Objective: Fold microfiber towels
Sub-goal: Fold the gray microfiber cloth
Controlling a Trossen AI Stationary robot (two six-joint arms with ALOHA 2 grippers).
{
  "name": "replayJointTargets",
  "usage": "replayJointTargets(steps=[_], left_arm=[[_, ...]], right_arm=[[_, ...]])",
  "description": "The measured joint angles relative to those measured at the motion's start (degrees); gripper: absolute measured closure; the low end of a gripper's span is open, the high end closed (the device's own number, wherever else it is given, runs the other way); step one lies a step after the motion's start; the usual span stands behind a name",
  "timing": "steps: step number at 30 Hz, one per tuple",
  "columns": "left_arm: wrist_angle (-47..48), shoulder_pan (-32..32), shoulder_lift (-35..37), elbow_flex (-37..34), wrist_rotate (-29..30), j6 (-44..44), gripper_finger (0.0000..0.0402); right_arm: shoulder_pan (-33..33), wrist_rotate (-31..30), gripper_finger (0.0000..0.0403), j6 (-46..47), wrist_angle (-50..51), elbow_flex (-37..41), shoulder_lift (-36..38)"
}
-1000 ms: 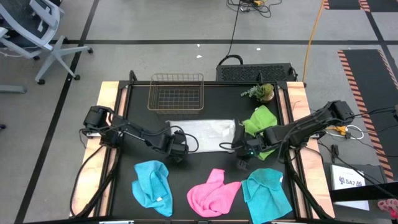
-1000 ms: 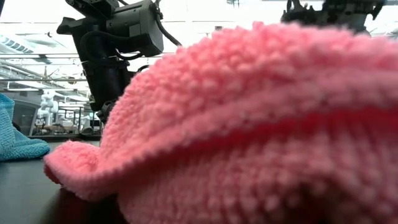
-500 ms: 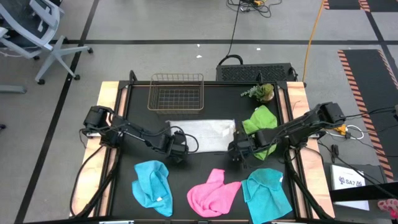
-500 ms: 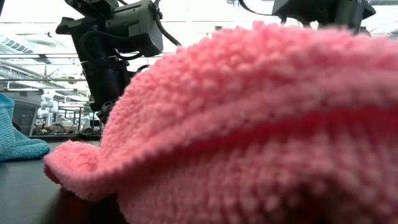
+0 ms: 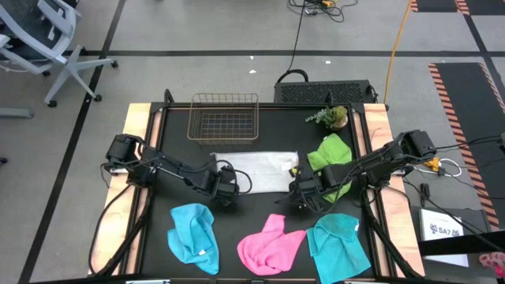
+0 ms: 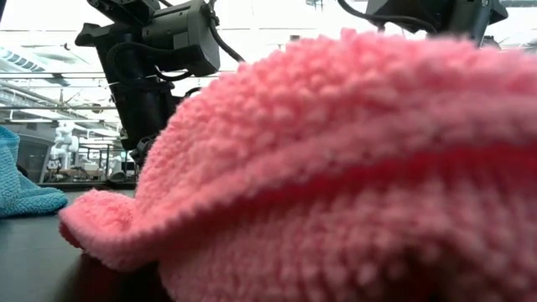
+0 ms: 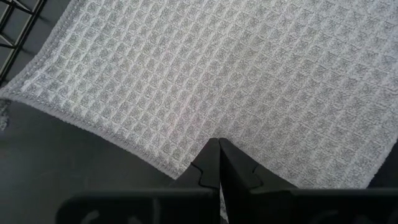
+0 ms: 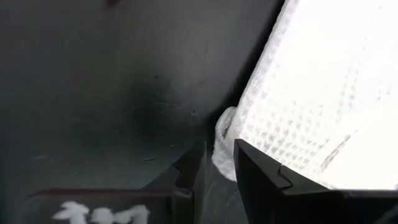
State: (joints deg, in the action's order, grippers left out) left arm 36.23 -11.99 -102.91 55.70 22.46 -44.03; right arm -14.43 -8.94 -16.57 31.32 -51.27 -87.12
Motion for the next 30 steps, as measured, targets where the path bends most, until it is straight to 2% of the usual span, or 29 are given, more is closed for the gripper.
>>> replayJointTargets(steps=[7,14,30], left_arm=[[0.0,0.0,0.0,0.0,0.0,0.0,0.0397],[0.0,0.0,0.0,0.0,0.0,0.1,0.0396],[0.0,0.0,0.0,0.0,-0.8,-1.5,0.0395]], right_arm=[[0.1,0.0,0.0326,-5.4,-1.5,-0.2,0.0],[0.1,3.1,0.0326,-5.8,-1.6,1.7,0.0],[0.3,2.8,0.0326,-11.4,-6.5,3.1,0.0]])
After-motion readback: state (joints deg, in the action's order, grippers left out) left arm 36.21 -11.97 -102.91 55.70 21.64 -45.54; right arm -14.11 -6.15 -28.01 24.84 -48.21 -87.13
